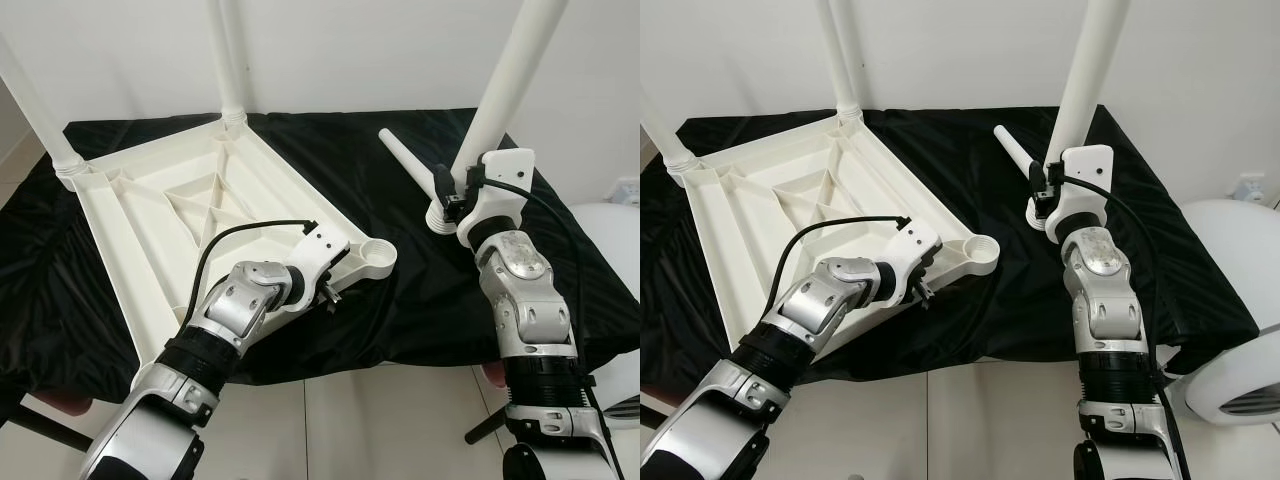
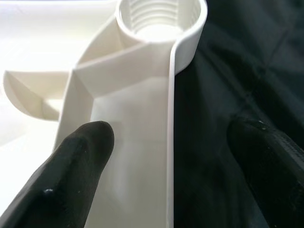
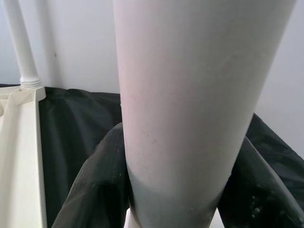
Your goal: Building children table
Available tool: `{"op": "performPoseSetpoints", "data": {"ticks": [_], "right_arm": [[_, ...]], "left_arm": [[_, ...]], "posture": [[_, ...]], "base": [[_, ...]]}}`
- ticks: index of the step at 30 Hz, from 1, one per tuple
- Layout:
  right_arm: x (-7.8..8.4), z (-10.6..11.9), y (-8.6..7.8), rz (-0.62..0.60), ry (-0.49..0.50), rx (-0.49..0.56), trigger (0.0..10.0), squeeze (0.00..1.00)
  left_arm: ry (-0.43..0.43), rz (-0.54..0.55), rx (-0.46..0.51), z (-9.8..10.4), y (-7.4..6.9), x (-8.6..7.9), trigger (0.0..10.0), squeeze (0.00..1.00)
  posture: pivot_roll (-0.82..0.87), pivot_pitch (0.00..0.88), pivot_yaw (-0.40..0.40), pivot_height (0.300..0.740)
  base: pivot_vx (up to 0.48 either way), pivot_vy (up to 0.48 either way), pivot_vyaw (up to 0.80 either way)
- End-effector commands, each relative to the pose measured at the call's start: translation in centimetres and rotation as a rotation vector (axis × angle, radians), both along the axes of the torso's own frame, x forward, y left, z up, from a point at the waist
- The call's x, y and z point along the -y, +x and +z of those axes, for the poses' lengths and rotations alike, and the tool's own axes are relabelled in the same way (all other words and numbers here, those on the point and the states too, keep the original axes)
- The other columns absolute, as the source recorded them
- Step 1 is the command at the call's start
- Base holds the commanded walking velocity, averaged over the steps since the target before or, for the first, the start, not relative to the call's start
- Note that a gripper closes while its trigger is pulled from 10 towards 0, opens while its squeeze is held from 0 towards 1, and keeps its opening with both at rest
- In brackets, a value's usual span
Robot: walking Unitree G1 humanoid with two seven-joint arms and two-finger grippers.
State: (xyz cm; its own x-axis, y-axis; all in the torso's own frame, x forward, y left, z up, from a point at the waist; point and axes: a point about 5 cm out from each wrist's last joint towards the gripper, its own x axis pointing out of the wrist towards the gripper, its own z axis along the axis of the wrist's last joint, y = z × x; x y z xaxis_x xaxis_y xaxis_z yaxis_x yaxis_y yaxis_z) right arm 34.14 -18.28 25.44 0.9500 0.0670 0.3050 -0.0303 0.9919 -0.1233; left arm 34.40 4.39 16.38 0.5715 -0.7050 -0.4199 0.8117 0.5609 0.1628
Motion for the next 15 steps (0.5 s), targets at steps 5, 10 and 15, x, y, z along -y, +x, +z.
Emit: {"op": "performPoseSetpoints", "data": {"ticks": [5, 10, 15], "right_arm": [[0.3, 0.1, -0.3, -0.006, -0.003, 0.010, 10.0, 0.00], [0.4, 0.2, -0.3, -0.007, -0.005, 0.011, 10.0, 0.00], [0.5, 0.3, -0.4, -0.012, -0.008, 0.012, 10.0, 0.00]], "left_arm": [[0.044, 0.196, 0.056, -1.1, 0.9, -0.7, 10.0, 0.00], [0.044, 0.206, 0.048, -1.3, 1.3, -0.3, 10.0, 0.00], [0.040, 0.220, 0.037, -1.2, 1.7, 0.4, 10.0, 0.00]], "posture": [[-0.10, 0.102, 0.056, 0.740], [-0.10, 0.103, 0.058, 0.740], [-0.11, 0.102, 0.063, 0.740]], "base": [[0.000, 0.000, 0.00], [0.000, 0.000, 0.00], [0.000, 0.000, 0.00]]}}
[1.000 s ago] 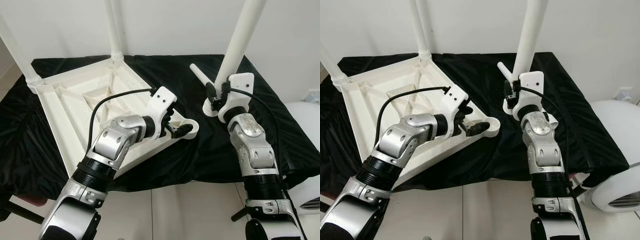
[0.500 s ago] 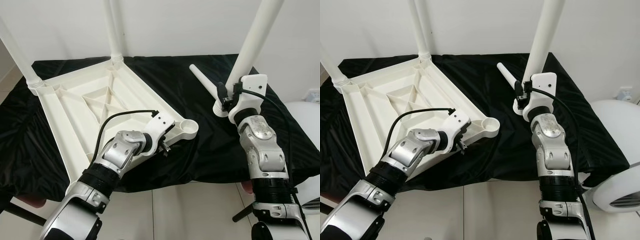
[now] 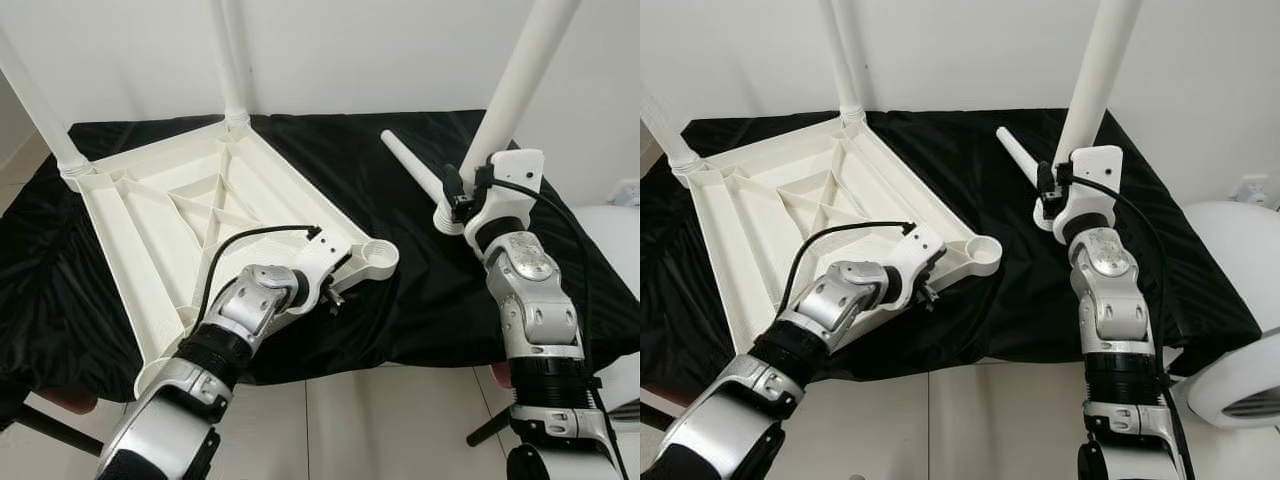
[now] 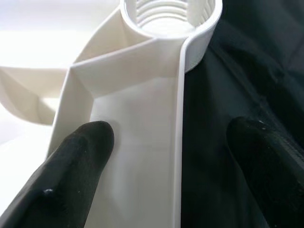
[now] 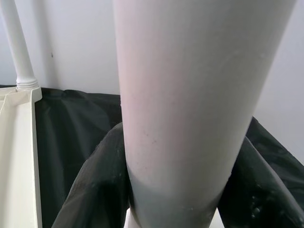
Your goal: Building children table
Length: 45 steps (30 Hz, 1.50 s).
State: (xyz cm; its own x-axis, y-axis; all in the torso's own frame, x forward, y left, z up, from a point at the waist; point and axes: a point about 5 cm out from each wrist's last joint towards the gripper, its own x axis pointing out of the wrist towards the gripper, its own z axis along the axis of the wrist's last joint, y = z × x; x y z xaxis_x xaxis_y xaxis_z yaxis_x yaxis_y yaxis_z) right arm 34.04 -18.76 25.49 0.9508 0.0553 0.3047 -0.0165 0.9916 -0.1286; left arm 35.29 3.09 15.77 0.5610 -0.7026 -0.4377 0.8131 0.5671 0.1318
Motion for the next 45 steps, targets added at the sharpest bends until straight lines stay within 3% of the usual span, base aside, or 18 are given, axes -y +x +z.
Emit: {"op": "performPoseSetpoints", "data": {"ticks": [1, 4, 5, 7, 8, 11, 12, 15, 16, 17, 19, 20, 26, 27, 28, 29, 33, 45], "right_arm": [[0.0, 0.3, -0.3, 0.002, -0.003, 0.012, 10.0, 0.00], [0.0, 0.3, -0.3, 0.000, -0.004, 0.012, 10.0, 0.00], [0.1, 0.2, -0.3, -0.001, -0.004, 0.012, 10.0, 0.00], [0.1, 0.2, -0.3, -0.001, -0.004, 0.012, 10.0, 0.00], [0.0, 0.2, -0.4, -0.001, -0.004, 0.010, 10.0, 0.00], [0.0, 0.2, -0.4, -0.002, -0.004, 0.009, 10.0, 0.00], [0.0, 0.2, -0.3, -0.002, -0.005, 0.008, 10.0, 0.00], [0.0, 0.1, -0.3, -0.001, -0.006, 0.008, 10.0, 0.00], [0.0, 0.2, -0.3, -0.001, -0.006, 0.008, 10.0, 0.00], [0.0, 0.2, -0.3, 0.000, -0.007, 0.009, 10.0, 0.00], [0.0, 0.2, -0.3, 0.000, -0.007, 0.009, 10.0, 0.00], [0.0, 0.2, -0.3, 0.001, -0.007, 0.009, 10.0, 0.00], [-0.1, 0.2, -0.3, 0.014, -0.010, 0.009, 10.0, 0.00], [-0.1, 0.2, -0.3, 0.018, -0.011, 0.009, 10.0, 0.00], [-0.1, 0.2, -0.3, 0.018, -0.011, 0.009, 10.0, 0.00], [0.0, 0.2, -0.3, 0.023, -0.016, 0.008, 10.0, 0.00], [0.2, 0.3, -0.2, 0.029, -0.029, 0.003, 10.0, 0.00], [0.2, 0.5, 0.0, 0.043, -0.040, 0.004, 10.0, 0.00]], "left_arm": [[0.047, 0.213, 0.072, -0.5, 0.8, -0.9, 10.0, 0.00], [0.048, 0.212, 0.074, -0.5, 0.9, -0.6, 8.6, 0.00], [0.050, 0.207, 0.077, -0.4, 1.0, -0.4, 6.1, 0.00], [0.050, 0.207, 0.077, -0.4, 1.0, -0.4, 6.1, 0.00], [0.050, 0.196, 0.081, -0.4, 1.0, -0.2, 2.3, 0.00], [0.057, 0.177, 0.087, -0.4, 0.9, 0.0, 2.3, 0.00], [0.058, 0.159, 0.089, -0.4, 0.8, 0.1, 0.0, 0.00], [0.082, 0.125, 0.092, -0.7, 0.6, 0.2, 0.0, 0.00], [0.103, 0.106, 0.096, -0.8, 0.5, 0.2, 1.0, 0.00], [0.126, 0.079, 0.097, -1.0, 0.4, 0.2, 5.1, 0.00], [0.126, 0.079, 0.097, -1.0, 0.4, 0.2, 5.1, 0.00], [0.140, 0.061, 0.097, -1.1, 0.2, 0.2, 10.0, 0.00], [0.213, -0.033, 0.096, -1.9, -0.4, -0.6, 10.0, 0.00], [0.223, -0.041, 0.093, -2.1, -0.4, -1.2, 4.5, 0.00], [0.223, -0.041, 0.093, -2.1, -0.4, -1.2, 4.5, 0.00], [0.217, -0.040, 0.088, -2.1, -0.4, -1.8, 0.0, 0.00], [0.215, -0.018, 0.086, -1.9, -0.2, -3.3, 0.0, 0.00], [0.211, -0.020, 0.101, -1.4, -0.4, -3.8, 0.0, 0.00]], "posture": [[-0.11, 0.102, 0.063, 0.740], [-0.11, 0.101, 0.065, 0.740], [-0.11, 0.098, 0.066, 0.740], [-0.11, 0.098, 0.066, 0.740], [-0.11, 0.099, 0.067, 0.740], [-0.11, 0.099, 0.067, 0.740], [-0.11, 0.100, 0.067, 0.740], [-0.11, 0.092, 0.067, 0.740], [-0.11, 0.091, 0.069, 0.740], [-0.11, 0.088, 0.069, 0.740], [-0.11, 0.088, 0.069, 0.740], [-0.11, 0.088, 0.069, 0.740], [-0.10, 0.085, 0.072, 0.740], [-0.10, 0.087, 0.071, 0.740], [-0.10, 0.087, 0.071, 0.740], [-0.10, 0.090, 0.069, 0.740], [-0.09, 0.096, 0.063, 0.740], [-0.10, 0.100, 0.059, 0.740]], "base": [[0.000, 0.000, 0.00], [0.000, 0.000, 0.00], [0.000, 0.000, 0.00], [0.000, 0.000, 0.00], [0.000, 0.000, 0.00], [0.000, 0.000, 0.00], [0.000, 0.000, 0.00], [0.000, 0.000, 0.00], [0.000, 0.000, 0.00], [0.000, 0.000, 0.00], [0.000, 0.000, 0.00], [0.000, 0.000, 0.00], [0.000, 0.000, 0.00], [0.000, 0.000, 0.00], [0.000, 0.000, 0.00], [0.000, 0.000, 0.00], [0.000, 0.000, 0.00], [0.000, 0.000, 0.00]]}}
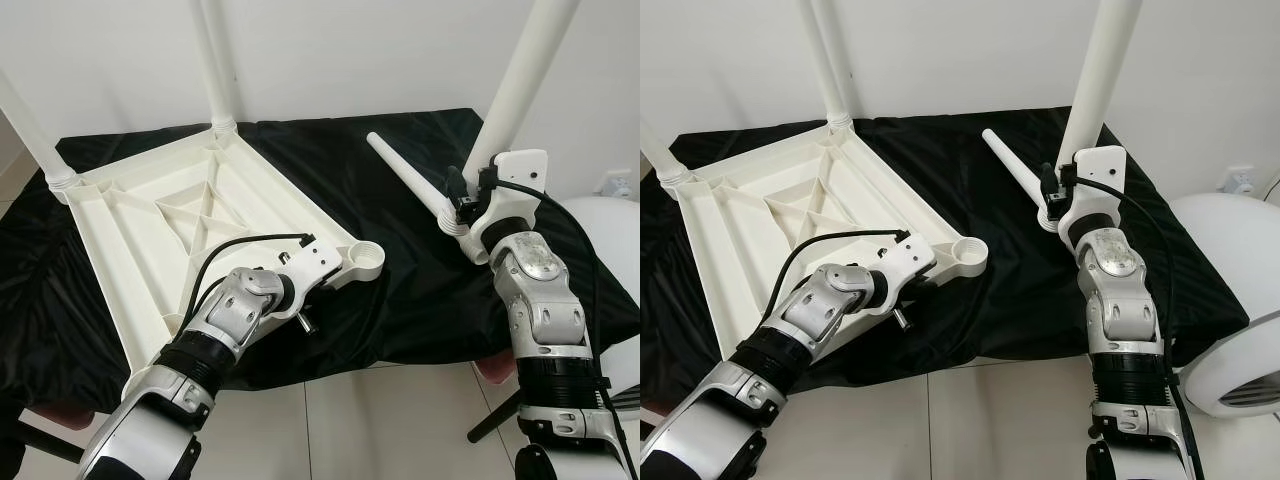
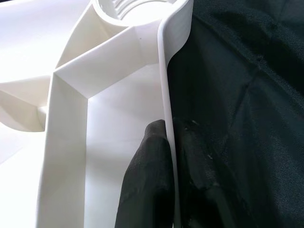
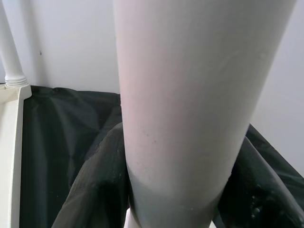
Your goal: Building children table
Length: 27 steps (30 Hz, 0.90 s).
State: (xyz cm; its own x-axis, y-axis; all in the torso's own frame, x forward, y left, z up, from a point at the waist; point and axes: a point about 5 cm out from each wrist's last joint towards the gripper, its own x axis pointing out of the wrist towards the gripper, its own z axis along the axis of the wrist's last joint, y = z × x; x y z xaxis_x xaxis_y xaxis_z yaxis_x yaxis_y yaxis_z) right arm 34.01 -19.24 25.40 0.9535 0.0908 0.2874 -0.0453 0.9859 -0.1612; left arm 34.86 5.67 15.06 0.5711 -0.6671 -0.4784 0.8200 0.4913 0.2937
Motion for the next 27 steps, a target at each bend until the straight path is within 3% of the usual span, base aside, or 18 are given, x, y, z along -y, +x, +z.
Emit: {"op": "performPoseSetpoints", "data": {"ticks": [1, 2, 3, 4, 11, 12, 13, 17, 18, 27], "right_arm": [[-0.5, 0.6, 0.0, 0.045, -0.011, 0.018, 10.0, 0.00], [-0.8, 0.7, -0.2, 0.096, -0.021, 0.020, 10.0, 0.00], [-1.1, 0.7, -0.4, 0.132, -0.028, 0.022, 10.0, 0.00], [-1.4, 0.7, -0.5, 0.177, -0.035, 0.020, 10.0, 0.00], [-2.2, 0.4, -0.7, 0.269, -0.053, 0.002, 10.0, 0.00], [-2.3, 0.4, -0.6, 0.272, -0.058, -0.001, 10.0, 0.00], [-2.4, 0.4, -0.5, 0.275, -0.060, -0.003, 10.0, 0.00], [-2.5, 0.4, -0.3, 0.287, -0.067, -0.002, 10.0, 0.00], [-2.6, 0.4, -0.3, 0.292, -0.069, -0.001, 10.0, 0.00], [-2.4, 0.7, -0.3, 0.300, -0.076, 0.006, 10.0, 0.00]], "left_arm": [[0.067, 0.029, 0.001, -0.6, -0.1, -1.4, 0.0, 0.00], [0.077, 0.008, 0.004, -0.5, -0.3, -1.8, 3.0, 0.00], [0.083, -0.007, 0.005, -0.4, -0.4, -2.0, 3.0, 0.00], [0.081, -0.013, 0.004, -0.2, -0.5, -2.3, 10.0, 0.00], [0.016, -0.002, 0.002, 1.1, -0.6, -2.5, 10.0, 0.00], [-0.003, 0.001, 0.006, 1.5, -0.7, -2.4, 10.0, 0.10], [-0.025, 0.014, 0.012, 1.9, -0.6, -2.3, 10.0, 1.00], [-0.038, 0.004, 0.032, 2.6, -0.7, -2.1, 10.0, 1.00], [-0.058, -0.010, 0.038, 3.2, -0.7, -1.7, 10.0, 0.00], [-0.105, -0.050, 0.052, 4.6, -0.9, 0.1, 10.0, 0.00]], "posture": [[-0.10, 0.101, 0.060, 0.740], [-0.10, 0.101, 0.060, 0.740], [-0.10, 0.101, 0.060, 0.740], [-0.10, 0.103, 0.057, 0.740], [-0.09, 0.102, 0.049, 0.740], [-0.09, 0.100, 0.043, 0.740], [-0.08, 0.097, 0.040, 0.740], [-0.08, 0.096, 0.039, 0.740], [-0.08, 0.085, 0.038, 0.740], [-0.10, 0.074, 0.047, 0.740]], "base": [[0.000, 0.000, 0.00], [0.000, 0.000, 0.00], [0.000, 0.000, 0.00], [0.000, 0.000, 0.00], [0.000, 0.000, 0.00], [0.000, 0.000, 0.00], [0.000, 0.000, 0.00], [0.000, 0.000, 0.00], [0.000, 0.000, 0.00], [0.000, 0.000, 0.00]]}}
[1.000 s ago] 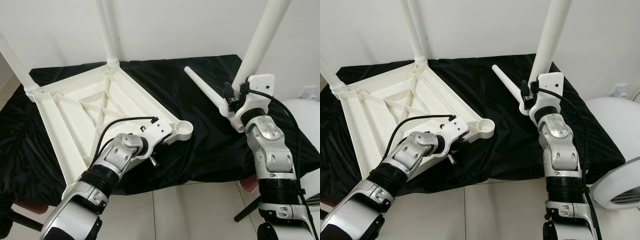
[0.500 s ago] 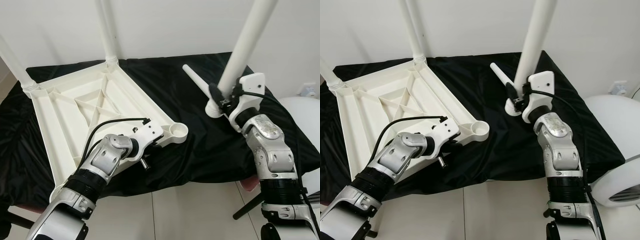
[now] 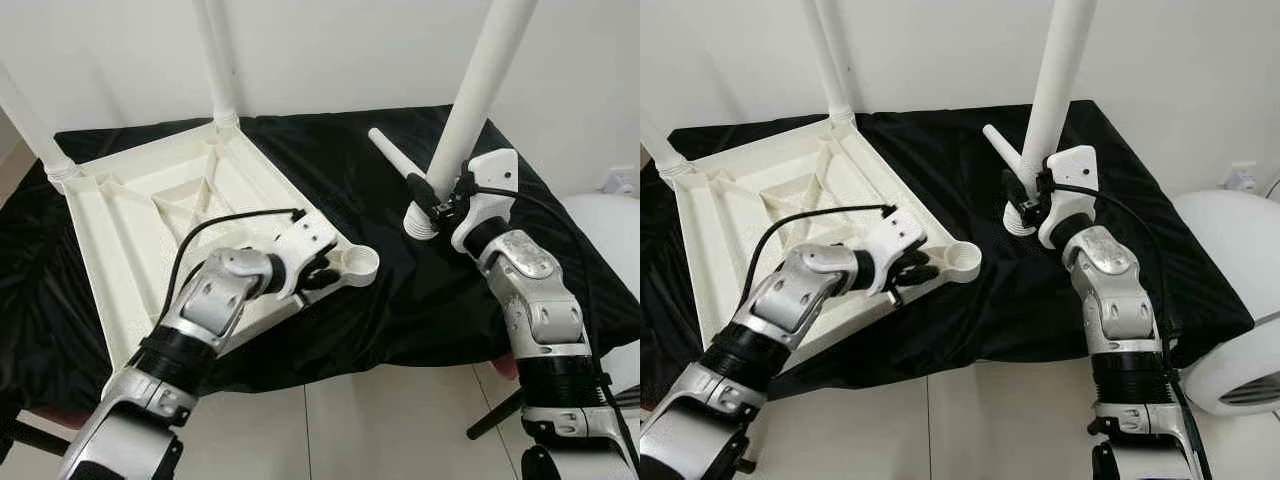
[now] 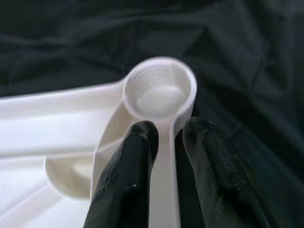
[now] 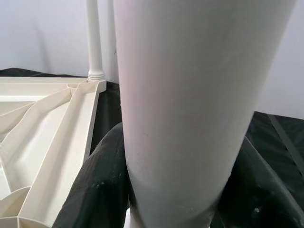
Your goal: Building children table
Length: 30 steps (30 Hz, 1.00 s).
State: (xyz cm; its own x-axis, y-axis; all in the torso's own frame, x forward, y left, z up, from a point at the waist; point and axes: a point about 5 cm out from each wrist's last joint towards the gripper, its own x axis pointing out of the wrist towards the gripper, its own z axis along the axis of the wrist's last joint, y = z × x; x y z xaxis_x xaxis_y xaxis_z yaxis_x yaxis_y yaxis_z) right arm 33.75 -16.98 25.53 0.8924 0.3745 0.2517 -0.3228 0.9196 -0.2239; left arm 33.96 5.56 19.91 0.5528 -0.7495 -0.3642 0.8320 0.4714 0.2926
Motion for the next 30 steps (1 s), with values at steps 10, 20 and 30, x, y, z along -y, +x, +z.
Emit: {"op": "performPoseSetpoints", "data": {"ticks": [10, 20, 30], "right_arm": [[-0.1, 0.6, -0.1, 0.011, -0.004, 0.033, 10.0, 0.00], [0.5, 0.7, -0.1, -0.008, -0.008, 0.033, 10.0, 0.00], [0.6, 0.8, 0.0, -0.012, -0.007, 0.037, 10.0, 0.00]], "left_arm": [[0.028, 0.032, -0.023, -1.3, 0.1, 1.1, 10.0, 0.00], [0.077, 0.106, -0.028, -2.4, 0.7, 1.0, 10.0, 0.00], [0.089, 0.113, -0.045, -3.0, 0.9, 1.2, 10.0, 0.00]], "posture": [[-0.10, 0.074, 0.052, 0.740], [-0.10, 0.096, 0.054, 0.740], [-0.10, 0.100, 0.054, 0.740]], "base": [[0.000, 0.000, 0.00], [0.000, 0.000, 0.00], [0.000, 0.000, 0.00]]}}
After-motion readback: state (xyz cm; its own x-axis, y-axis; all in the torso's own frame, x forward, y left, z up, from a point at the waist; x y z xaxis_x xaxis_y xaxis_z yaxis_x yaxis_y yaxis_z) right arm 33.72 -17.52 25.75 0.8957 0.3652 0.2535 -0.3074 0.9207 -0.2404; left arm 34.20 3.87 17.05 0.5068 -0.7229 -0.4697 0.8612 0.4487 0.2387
